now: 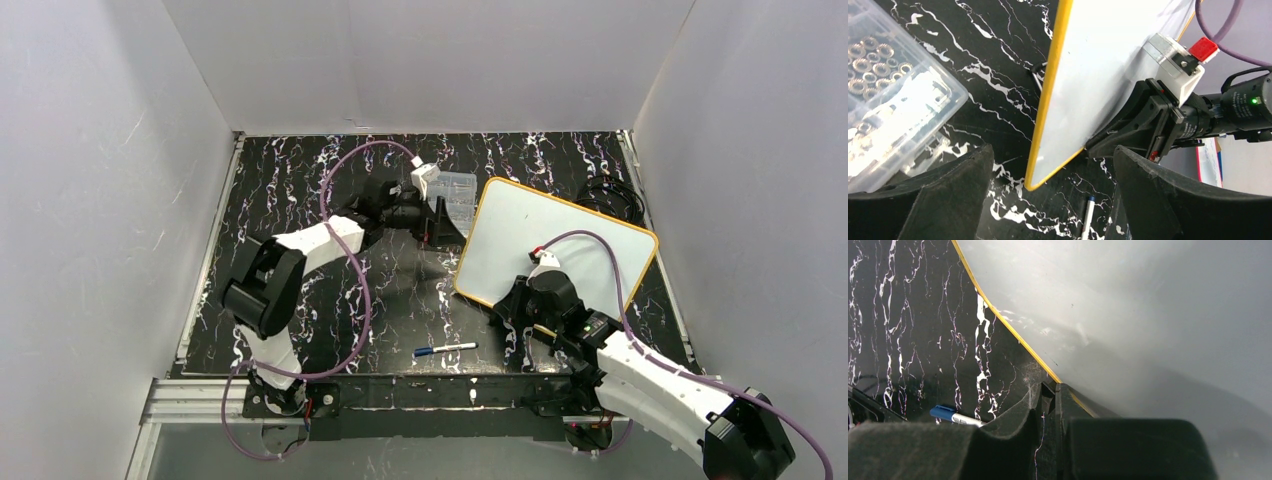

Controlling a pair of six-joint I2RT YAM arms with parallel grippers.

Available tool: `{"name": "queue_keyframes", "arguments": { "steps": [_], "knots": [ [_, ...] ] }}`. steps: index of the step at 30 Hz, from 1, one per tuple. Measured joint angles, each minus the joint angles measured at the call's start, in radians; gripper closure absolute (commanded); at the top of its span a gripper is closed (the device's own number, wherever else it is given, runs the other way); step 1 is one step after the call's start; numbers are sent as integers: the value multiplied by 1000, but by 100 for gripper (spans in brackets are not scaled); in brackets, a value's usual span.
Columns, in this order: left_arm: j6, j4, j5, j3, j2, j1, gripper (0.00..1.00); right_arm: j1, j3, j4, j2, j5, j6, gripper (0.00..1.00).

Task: Write a sentence on the whiteboard
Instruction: Move the whiteboard to the center of the board.

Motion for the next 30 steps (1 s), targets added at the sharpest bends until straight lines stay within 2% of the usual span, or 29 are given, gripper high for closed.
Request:
{"name": "queue_keyframes", "arguments": {
  "steps": [6,10,19,22,30],
  "knots": [
    [11,10,60,98,114,-12,13,2,0,-18,-13,0,0,99],
    [11,16,105,161,174,-19,19,2,0,-19,-13,0,-1,99],
    [40,21,152,208,229,-51,75,10,0,-35,-17,19,-1,99],
    [60,23,137,203,229,-58,100,22,6,-51,-18,38,-3,99],
    [117,58,134,139,184,-70,100,62,45,-155,-18,111,24,83]
  ]
}}
